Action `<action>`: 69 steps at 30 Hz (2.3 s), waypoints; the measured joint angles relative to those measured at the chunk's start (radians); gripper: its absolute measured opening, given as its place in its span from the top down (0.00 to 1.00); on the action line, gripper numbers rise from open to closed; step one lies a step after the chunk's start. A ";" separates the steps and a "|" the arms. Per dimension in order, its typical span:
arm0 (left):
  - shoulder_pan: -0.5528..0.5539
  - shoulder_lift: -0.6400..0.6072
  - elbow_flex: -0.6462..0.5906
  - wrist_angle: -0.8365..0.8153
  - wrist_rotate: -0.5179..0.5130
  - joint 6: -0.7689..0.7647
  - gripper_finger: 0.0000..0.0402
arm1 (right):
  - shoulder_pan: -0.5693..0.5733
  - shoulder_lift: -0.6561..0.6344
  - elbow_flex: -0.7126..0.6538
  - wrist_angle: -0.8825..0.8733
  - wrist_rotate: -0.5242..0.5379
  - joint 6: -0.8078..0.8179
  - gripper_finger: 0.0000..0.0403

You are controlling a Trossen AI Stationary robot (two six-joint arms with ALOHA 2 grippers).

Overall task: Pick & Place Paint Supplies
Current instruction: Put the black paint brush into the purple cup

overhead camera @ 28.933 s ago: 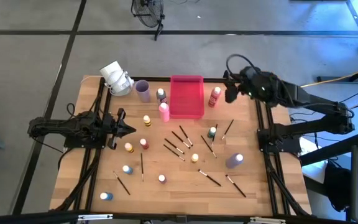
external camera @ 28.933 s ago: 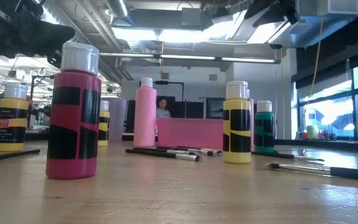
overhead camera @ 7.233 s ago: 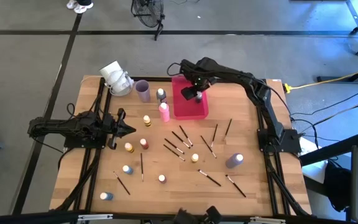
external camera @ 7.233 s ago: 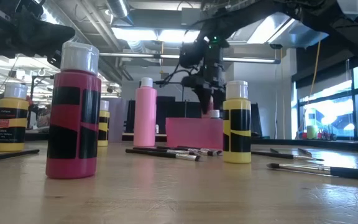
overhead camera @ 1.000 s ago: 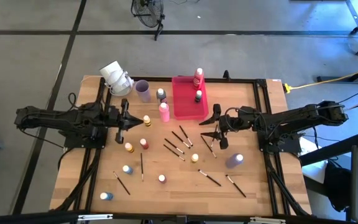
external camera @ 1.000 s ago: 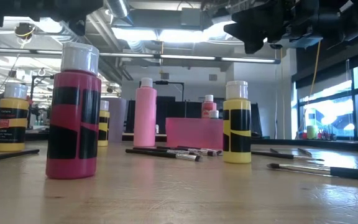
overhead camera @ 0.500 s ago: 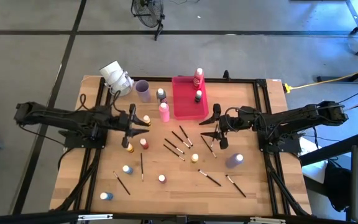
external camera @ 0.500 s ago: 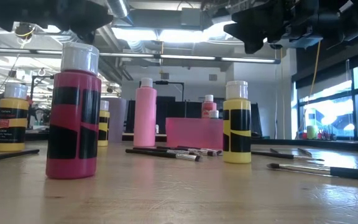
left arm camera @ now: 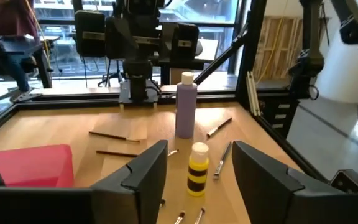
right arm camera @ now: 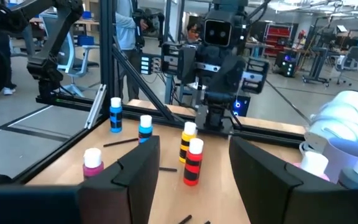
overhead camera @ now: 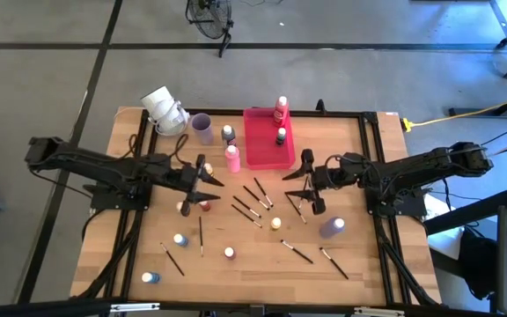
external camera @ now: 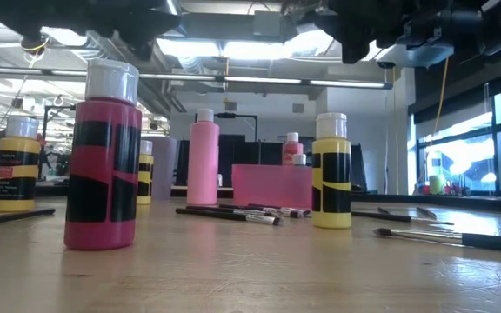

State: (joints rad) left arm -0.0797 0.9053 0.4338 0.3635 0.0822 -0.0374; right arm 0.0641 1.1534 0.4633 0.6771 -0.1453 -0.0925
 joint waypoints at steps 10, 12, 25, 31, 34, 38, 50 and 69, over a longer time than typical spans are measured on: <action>-0.004 0.147 0.081 -0.029 -0.177 0.176 0.44 | 0.051 -0.014 0.000 0.074 -0.109 -0.049 0.51; -0.004 0.168 0.088 -0.034 -0.222 0.199 0.42 | 0.070 -0.034 0.000 0.077 -0.126 -0.072 0.51; 0.010 0.313 0.219 -0.223 -0.132 0.237 0.42 | 0.125 -0.125 0.000 0.059 -0.126 -0.106 0.51; 0.009 0.433 0.382 -0.391 -0.043 0.272 0.42 | 0.131 -0.125 0.000 0.056 -0.126 -0.107 0.51; 0.008 0.490 0.438 -0.471 -0.038 0.305 0.42 | 0.142 -0.125 0.000 0.056 -0.126 -0.108 0.51; 0.008 0.559 0.470 -0.488 -0.038 0.382 0.43 | 0.146 -0.125 0.000 0.076 -0.129 -0.125 0.51; 0.001 0.735 0.554 -0.466 -0.065 0.332 0.43 | 0.146 -0.174 -0.001 0.025 -0.129 -0.146 0.51; -0.084 0.926 0.580 -0.362 -0.204 0.366 0.43 | 0.210 -0.174 -0.001 -0.001 -0.129 0.000 0.51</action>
State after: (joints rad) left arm -0.1641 1.8315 1.0134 0.0010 -0.1219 0.3283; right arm 0.2739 0.9791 0.4625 0.6762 -0.2741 -0.0925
